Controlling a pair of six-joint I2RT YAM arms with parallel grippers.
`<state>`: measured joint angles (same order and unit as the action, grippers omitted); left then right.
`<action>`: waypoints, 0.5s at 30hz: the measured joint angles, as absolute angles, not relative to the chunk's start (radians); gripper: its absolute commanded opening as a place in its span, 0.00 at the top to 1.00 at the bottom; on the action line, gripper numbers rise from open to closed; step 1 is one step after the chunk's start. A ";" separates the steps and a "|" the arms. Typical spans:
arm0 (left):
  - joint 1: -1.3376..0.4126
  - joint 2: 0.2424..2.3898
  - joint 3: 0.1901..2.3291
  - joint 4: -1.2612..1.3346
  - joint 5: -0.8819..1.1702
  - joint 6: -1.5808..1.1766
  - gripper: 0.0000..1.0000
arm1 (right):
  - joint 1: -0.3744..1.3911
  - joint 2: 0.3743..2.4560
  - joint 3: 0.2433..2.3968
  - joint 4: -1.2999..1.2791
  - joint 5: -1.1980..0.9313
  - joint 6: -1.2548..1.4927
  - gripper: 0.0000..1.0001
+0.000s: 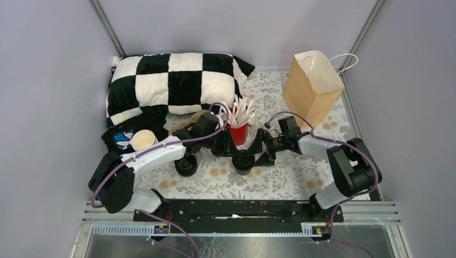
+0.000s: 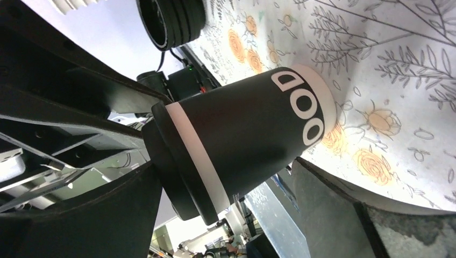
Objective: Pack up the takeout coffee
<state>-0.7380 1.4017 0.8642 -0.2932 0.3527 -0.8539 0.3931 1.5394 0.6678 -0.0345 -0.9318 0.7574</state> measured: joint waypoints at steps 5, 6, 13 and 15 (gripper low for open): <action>-0.738 1.398 0.865 -0.294 0.354 -0.849 0.60 | 0.387 1.560 0.639 0.048 -0.979 0.766 0.03; -0.739 1.393 0.870 -0.300 0.352 -0.843 0.59 | 0.387 1.548 0.647 0.024 -0.962 0.760 0.02; -0.747 1.398 0.966 -0.470 0.282 -0.777 0.45 | 0.411 1.486 0.896 -0.447 -0.704 0.580 0.00; -0.747 1.398 0.998 -0.542 0.252 -0.754 0.39 | 0.422 1.460 0.994 -0.581 -0.602 0.528 0.00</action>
